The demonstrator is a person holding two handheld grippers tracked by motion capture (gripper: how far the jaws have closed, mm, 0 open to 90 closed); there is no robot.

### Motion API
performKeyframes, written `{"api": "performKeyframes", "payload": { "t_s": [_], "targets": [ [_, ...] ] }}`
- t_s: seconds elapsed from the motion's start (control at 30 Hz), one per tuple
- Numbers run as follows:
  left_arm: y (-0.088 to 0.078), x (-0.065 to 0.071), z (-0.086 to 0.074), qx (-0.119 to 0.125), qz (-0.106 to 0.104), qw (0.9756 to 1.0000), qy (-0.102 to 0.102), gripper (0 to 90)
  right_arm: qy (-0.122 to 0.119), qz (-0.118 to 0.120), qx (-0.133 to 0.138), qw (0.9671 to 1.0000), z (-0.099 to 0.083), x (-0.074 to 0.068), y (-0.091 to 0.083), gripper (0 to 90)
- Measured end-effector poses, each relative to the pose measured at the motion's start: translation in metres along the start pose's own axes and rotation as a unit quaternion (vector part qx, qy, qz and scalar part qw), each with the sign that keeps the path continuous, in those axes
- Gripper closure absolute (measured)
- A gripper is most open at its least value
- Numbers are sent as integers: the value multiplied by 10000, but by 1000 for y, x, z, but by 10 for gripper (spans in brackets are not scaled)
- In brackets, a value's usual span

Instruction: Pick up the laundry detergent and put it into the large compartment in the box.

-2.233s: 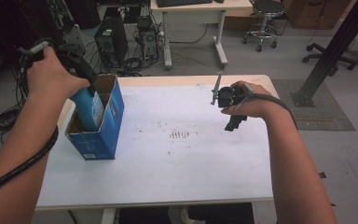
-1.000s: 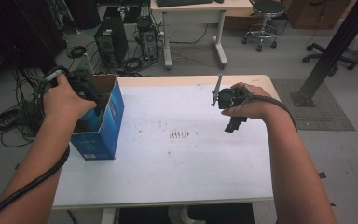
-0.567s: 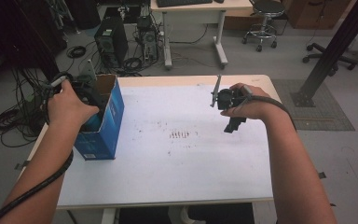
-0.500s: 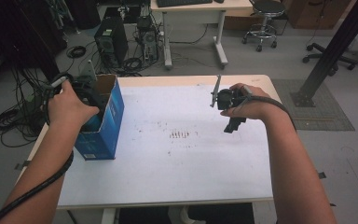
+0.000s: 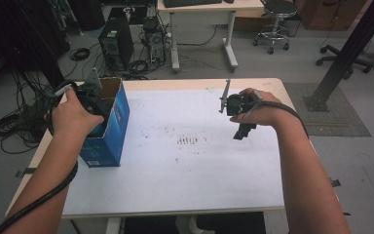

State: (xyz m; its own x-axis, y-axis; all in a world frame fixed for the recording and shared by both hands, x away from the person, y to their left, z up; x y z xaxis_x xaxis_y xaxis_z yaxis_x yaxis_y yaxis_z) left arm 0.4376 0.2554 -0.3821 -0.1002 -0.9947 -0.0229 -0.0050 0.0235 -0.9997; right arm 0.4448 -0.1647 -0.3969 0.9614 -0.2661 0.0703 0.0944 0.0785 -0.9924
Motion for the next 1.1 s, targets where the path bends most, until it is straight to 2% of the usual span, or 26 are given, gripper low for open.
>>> {"api": "performKeyframes", "payload": {
  "t_s": [0.57, 0.7, 0.93, 1.1],
  "targets": [
    [1, 0, 0, 31, 43, 10000, 44, 368, -29, -6, 20, 10000, 0, 0, 0, 89],
    [-2, -1, 0, 56, 136, 9999, 66, 339, 3, 1, 36, 10000, -1, -1, 0, 89],
    [-2, -2, 0, 69, 155, 9999, 21, 288, 25, 19, 30, 10000, -2, -2, 0, 89],
    [-3, -2, 0, 94, 162, 9998, 36, 282, 21, 13, 35, 10000, -2, -2, 0, 89]
  ]
}}
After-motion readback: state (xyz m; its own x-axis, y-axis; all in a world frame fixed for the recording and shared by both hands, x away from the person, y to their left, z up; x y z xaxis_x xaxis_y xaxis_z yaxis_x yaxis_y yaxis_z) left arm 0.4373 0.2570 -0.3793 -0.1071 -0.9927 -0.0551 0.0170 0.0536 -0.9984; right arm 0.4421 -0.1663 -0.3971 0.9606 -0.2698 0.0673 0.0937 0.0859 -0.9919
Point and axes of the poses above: each handheld gripper's, and its own axes: y roughly forward along the jaws, z roughly out of its top, x roughly to its right, the point moved 10 cm from there along y, roughly forward along the jaws, and after that the axes turned 8 degrees about y, right-handed, at the moved point
